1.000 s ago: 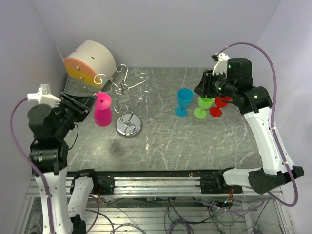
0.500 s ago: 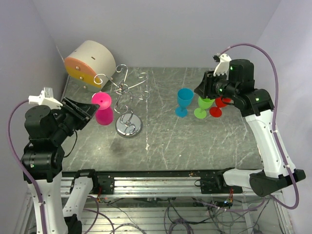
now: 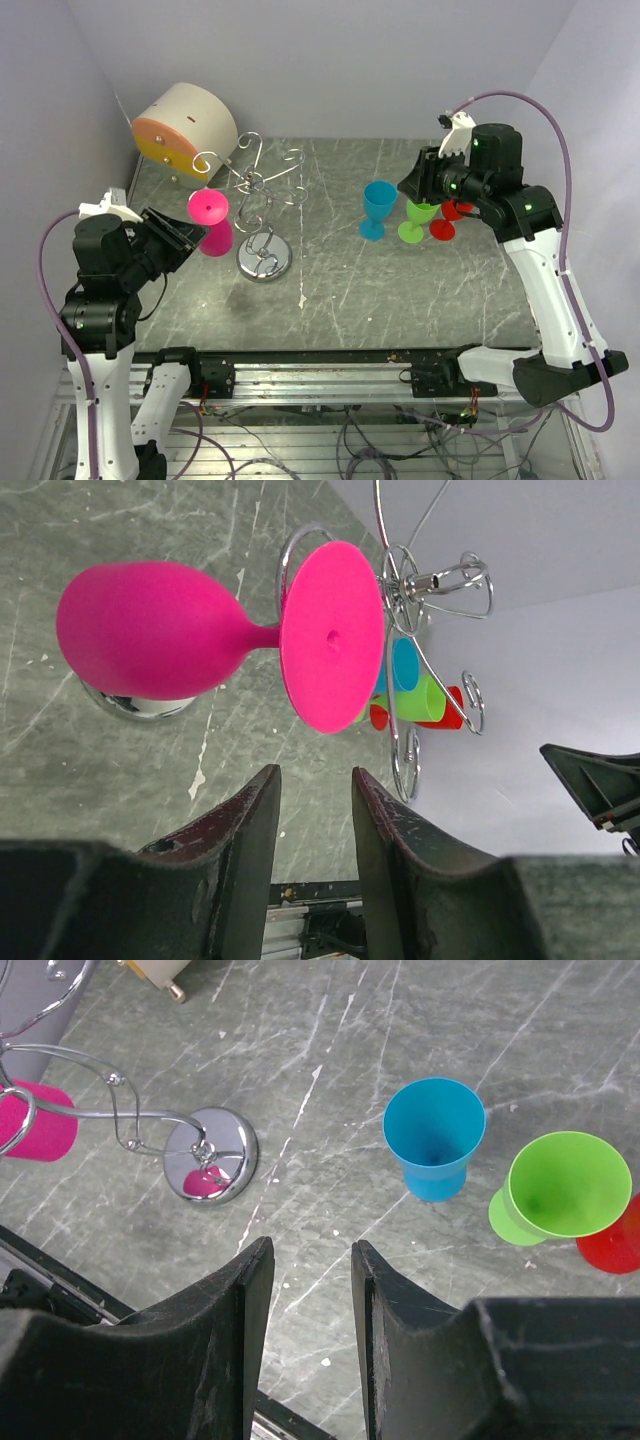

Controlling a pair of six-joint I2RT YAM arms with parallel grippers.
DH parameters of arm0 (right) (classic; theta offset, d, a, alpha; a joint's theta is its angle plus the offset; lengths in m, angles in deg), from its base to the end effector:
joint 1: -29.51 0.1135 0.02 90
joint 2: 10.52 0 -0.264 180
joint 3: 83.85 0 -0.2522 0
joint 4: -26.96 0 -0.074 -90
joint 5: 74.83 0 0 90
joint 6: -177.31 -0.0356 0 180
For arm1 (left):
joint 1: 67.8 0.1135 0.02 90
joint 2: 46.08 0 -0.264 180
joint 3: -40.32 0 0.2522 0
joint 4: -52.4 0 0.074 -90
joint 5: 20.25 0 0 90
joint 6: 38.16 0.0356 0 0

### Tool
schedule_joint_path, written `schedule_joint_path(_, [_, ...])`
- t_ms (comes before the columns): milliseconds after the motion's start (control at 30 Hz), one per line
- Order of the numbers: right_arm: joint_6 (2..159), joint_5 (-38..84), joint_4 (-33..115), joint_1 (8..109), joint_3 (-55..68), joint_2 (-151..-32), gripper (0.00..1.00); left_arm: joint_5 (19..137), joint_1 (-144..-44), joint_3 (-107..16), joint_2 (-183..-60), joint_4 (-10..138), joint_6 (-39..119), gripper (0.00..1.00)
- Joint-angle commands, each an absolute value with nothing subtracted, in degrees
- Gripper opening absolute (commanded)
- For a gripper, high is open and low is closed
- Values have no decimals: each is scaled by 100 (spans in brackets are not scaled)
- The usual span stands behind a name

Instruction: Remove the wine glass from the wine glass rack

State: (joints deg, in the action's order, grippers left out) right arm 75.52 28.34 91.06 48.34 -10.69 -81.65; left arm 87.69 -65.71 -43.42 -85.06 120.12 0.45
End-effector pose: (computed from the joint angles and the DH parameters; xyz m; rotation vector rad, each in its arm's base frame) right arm 0.2198 0.0835 0.4588 -0.2727 2.0831 0.5633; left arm 0.0935 -0.0076 0.4151 -0.7288 1.9215 -0.8579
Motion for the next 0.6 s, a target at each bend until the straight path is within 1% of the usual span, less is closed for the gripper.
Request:
schedule_joint_path(0, [7511,2900,8895,4841,-966,-8018,37,8606,-6630,-4210,-8501,11713,51,45])
schedule_joint_path(567, [7623,2938,8818,4840,-913,-8014,36,8414,-6628,-3726,-8491,10713,-393,41])
